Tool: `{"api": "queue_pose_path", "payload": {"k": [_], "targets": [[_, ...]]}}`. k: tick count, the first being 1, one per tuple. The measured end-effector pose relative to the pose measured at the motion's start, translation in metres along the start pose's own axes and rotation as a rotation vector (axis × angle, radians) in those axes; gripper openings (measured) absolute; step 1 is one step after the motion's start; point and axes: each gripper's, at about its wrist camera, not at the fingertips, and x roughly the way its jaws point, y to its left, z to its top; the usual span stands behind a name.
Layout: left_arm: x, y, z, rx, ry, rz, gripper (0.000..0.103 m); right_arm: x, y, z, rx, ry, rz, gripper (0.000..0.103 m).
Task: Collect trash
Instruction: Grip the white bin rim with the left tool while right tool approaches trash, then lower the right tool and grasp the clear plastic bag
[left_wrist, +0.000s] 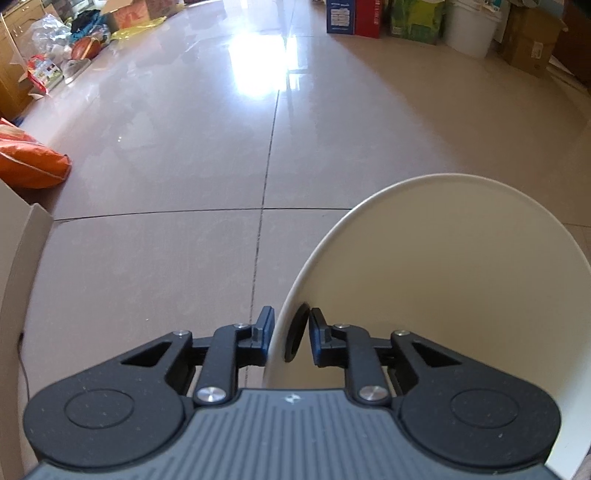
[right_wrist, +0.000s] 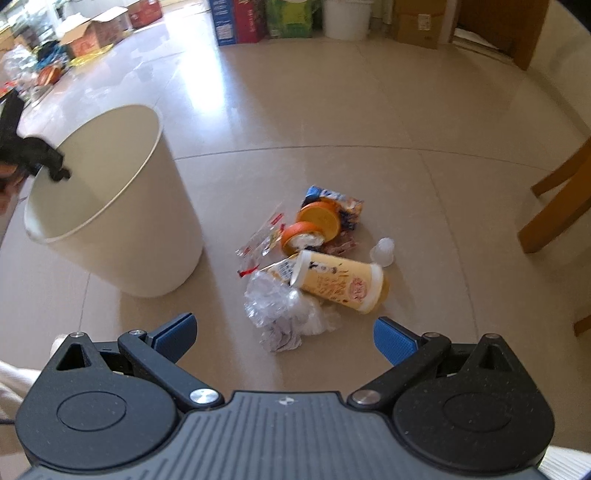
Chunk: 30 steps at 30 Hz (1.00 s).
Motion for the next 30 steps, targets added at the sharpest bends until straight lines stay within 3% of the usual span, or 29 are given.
{"api": "queue_pose_path", "payload": {"k": [6,11,21,30], "targets": [[0.001,-0.002,0.001,-0.014,0.004,-0.020,0.019,0.061,0.000,0.010,-0.158,-0.020,-0.044,0.103],[0.010,0.006,-0.003,-0.020,0.045,-0.026,0.020,0.117,-0.006,-0.007,-0.135,-0.060,-0.008,0.103],[0.014,0.005,0.001,-0.018,0.066,-0.030,0.019,0.215,0.018,-0.039,-0.331,0.045,-0.038,0.102],[0.025,0.012,0.006,-0.037,0.092,-0.036,0.019,0.242,-0.011,-0.025,-0.237,0.059,0.010,0.099]]}}
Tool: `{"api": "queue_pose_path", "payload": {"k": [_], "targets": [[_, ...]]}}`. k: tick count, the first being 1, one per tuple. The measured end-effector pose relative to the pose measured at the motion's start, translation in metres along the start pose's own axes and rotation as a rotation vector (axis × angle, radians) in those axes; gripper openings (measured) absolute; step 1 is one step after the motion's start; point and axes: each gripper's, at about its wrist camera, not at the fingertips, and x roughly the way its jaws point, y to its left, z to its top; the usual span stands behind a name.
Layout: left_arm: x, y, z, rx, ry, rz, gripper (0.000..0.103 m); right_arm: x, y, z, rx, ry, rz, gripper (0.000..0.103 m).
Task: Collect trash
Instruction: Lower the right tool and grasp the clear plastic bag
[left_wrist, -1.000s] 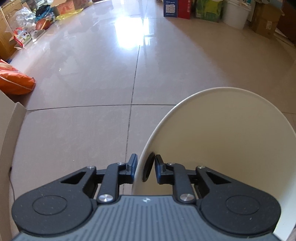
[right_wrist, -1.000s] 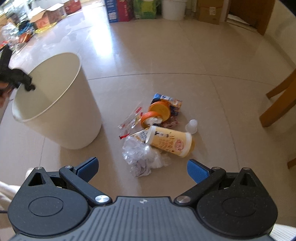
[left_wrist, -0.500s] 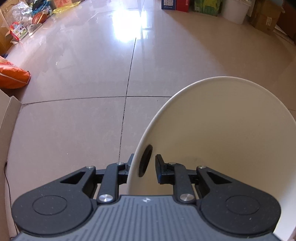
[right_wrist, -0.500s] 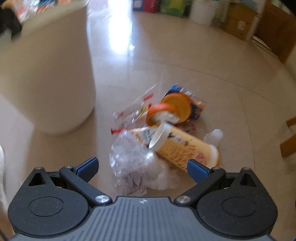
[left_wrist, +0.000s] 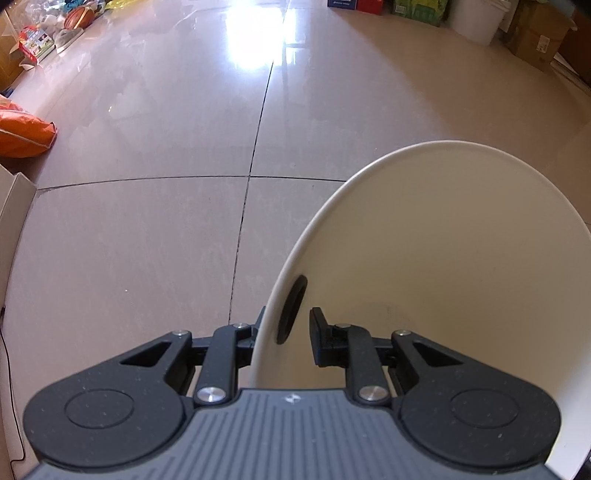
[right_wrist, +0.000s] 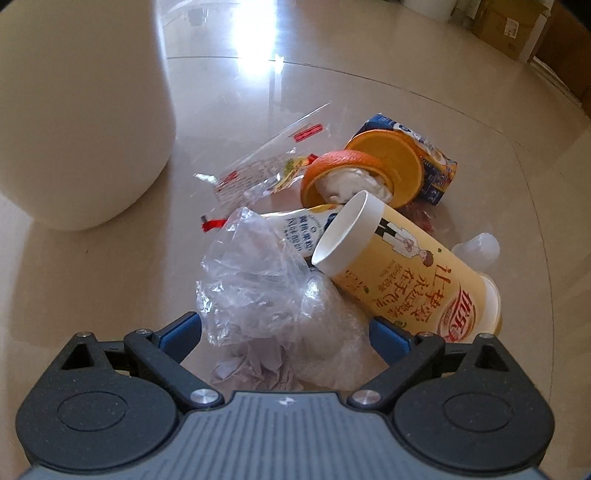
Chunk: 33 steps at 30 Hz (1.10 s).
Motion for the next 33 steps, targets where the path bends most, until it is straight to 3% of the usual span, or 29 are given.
{"api": "queue_pose_path", "payload": {"k": [3,11,12,13,18,20,21,22,33], "targets": [[0.004,-0.003,-0.003,0.002,-0.002,0.003,0.019,0.008,-0.008,0.008,0.049,0.006,0.037,0.096],[0.002,-0.004,-0.006,-0.008,0.002,-0.004,0.019,0.006,-0.015,0.017,0.089,0.079,0.046,0.055],[0.001,-0.003,-0.005,-0.009,0.002,-0.003,0.019,0.003,-0.017,0.017,0.099,0.095,0.054,0.041],[0.000,-0.003,-0.005,-0.007,0.000,-0.003,0.018,0.001,-0.018,0.017,0.110,0.109,0.064,0.033],[0.001,-0.004,-0.008,-0.006,-0.006,-0.002,0.017,-0.020,-0.013,0.020,0.069,0.118,0.066,0.032],[0.000,-0.004,-0.010,-0.005,-0.005,-0.006,0.017,-0.025,-0.011,0.020,0.042,0.108,0.075,0.042],[-0.001,-0.004,-0.011,-0.003,-0.005,-0.007,0.017,-0.026,-0.010,0.019,0.022,0.100,0.070,0.057],[-0.003,-0.003,-0.011,0.001,-0.006,-0.008,0.017,-0.026,-0.008,0.017,0.001,0.094,0.064,0.066],[-0.001,-0.004,-0.005,0.003,0.007,-0.003,0.017,0.021,0.022,0.008,-0.138,0.175,0.114,0.067]]}}
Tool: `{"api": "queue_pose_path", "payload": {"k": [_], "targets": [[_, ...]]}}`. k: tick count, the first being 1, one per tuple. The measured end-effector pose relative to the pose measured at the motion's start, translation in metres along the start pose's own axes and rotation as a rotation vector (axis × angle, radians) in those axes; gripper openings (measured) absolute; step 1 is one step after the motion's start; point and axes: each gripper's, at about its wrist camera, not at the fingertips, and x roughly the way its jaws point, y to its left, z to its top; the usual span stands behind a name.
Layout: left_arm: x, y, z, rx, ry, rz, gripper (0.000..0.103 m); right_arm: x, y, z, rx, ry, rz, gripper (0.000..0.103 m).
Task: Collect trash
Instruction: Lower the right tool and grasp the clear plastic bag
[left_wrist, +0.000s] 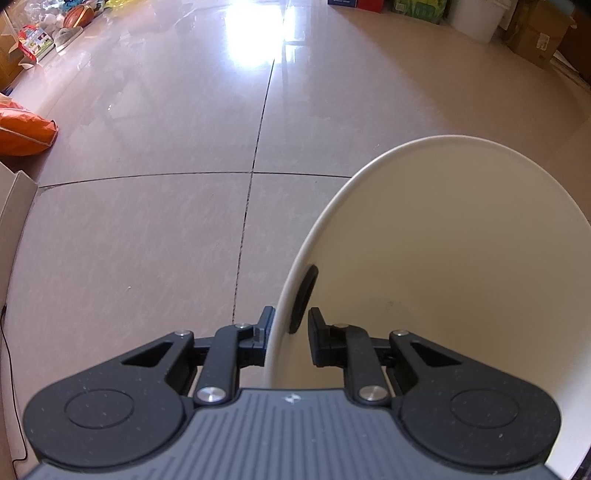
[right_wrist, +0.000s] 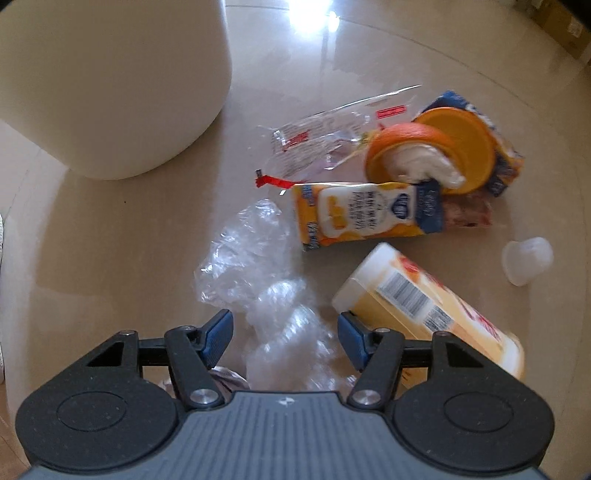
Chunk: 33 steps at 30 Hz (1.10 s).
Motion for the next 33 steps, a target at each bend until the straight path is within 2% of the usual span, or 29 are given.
{"api": "queue_pose_path", "payload": {"k": [3,6,8,15,18,23,28,33], "targets": [[-0.001,0.001,0.000,-0.003,0.004,0.004,0.017,0.014,0.005,0.003,-0.028,0.011,-0.029,0.067],[-0.001,0.002,0.000,-0.007,0.005,0.001,0.017,0.020,0.011,0.003,-0.036,0.041,-0.039,0.053],[-0.003,0.003,0.001,-0.007,0.005,-0.005,0.017,0.017,0.016,0.003,-0.036,0.050,-0.050,0.049],[-0.010,0.010,0.004,0.006,0.022,-0.017,0.017,-0.027,0.024,0.006,-0.015,0.028,0.006,0.049],[-0.013,0.007,0.006,0.046,0.008,-0.016,0.017,-0.047,0.024,0.008,-0.017,0.013,0.017,0.049],[-0.021,0.001,0.006,0.123,-0.028,0.009,0.023,-0.072,0.027,0.012,-0.019,-0.013,0.029,0.049],[-0.024,-0.001,0.006,0.121,-0.034,-0.027,0.012,-0.091,0.028,0.010,-0.018,-0.032,0.035,0.049],[-0.027,-0.002,0.006,0.115,-0.047,-0.046,0.011,-0.106,0.021,0.013,0.023,-0.038,0.035,0.049]]}}
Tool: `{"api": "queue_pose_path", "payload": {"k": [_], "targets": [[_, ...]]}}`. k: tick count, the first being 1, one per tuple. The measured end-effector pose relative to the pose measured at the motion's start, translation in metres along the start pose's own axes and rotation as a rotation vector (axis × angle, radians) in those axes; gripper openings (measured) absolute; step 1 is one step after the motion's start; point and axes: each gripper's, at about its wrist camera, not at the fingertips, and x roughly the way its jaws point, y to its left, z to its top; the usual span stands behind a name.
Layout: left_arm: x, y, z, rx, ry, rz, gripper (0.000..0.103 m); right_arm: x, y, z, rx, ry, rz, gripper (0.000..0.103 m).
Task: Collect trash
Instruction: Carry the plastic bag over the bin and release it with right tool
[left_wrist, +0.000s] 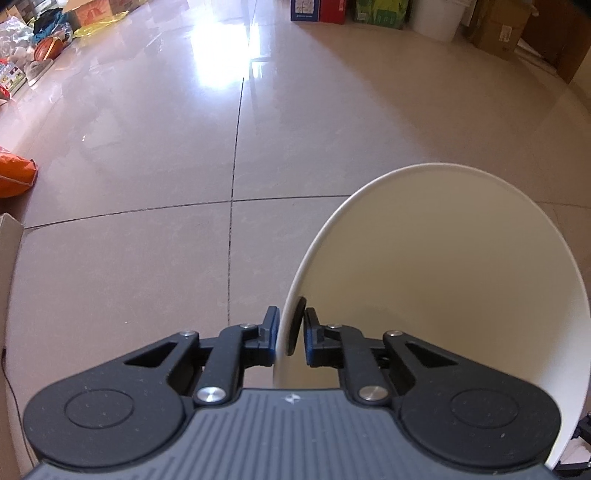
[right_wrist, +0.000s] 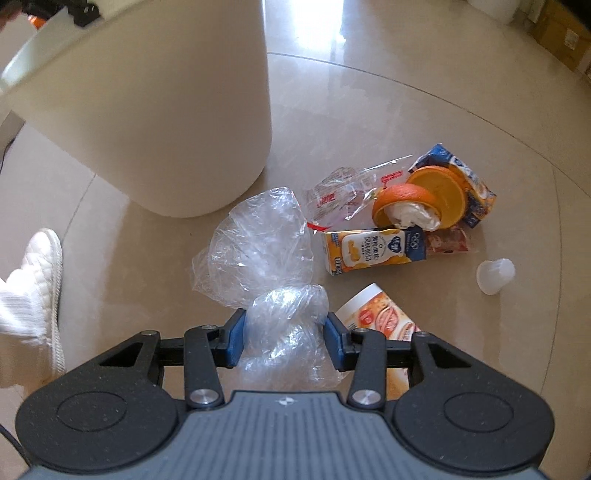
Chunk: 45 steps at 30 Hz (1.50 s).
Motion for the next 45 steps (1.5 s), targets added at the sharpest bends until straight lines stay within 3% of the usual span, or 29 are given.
{"api": "queue_pose_path", "payload": {"k": [7,11,18,24,26,28,29,32,38,45], "targets": [[0.000,0.002,-0.003,0.080,0.008,-0.001,0.011,-0.055,0.001,0.014,0.024,-0.027,0.004,0.049],[0.003,0.011,0.005,0.066,0.027,-0.061,0.008,-0.098,0.003,0.031,0.024,-0.073,0.011,0.049],[0.004,0.008,0.010,0.074,0.043,-0.055,0.008,-0.148,0.027,0.079,-0.008,-0.171,0.032,0.049],[0.007,0.011,0.014,0.058,0.047,-0.057,0.008,-0.160,0.062,0.128,-0.042,-0.272,0.082,0.049],[0.008,0.012,0.014,0.061,0.046,-0.052,0.008,-0.161,0.073,0.141,-0.051,-0.311,0.104,0.056],[0.007,0.013,0.013,0.060,0.046,-0.052,0.008,-0.158,0.080,0.150,-0.051,-0.336,0.116,0.075],[0.007,0.013,0.013,0.058,0.046,-0.053,0.008,-0.157,0.082,0.152,-0.046,-0.348,0.115,0.077],[0.008,0.014,0.012,0.057,0.046,-0.055,0.008,-0.151,0.079,0.150,-0.029,-0.348,0.124,0.084],[0.006,0.016,0.013,0.052,0.047,-0.058,0.008,-0.143,0.066,0.128,-0.034,-0.329,0.083,0.085],[0.006,0.016,0.013,0.050,0.047,-0.057,0.008,-0.102,0.044,0.058,-0.028,-0.254,0.078,0.089]]}}
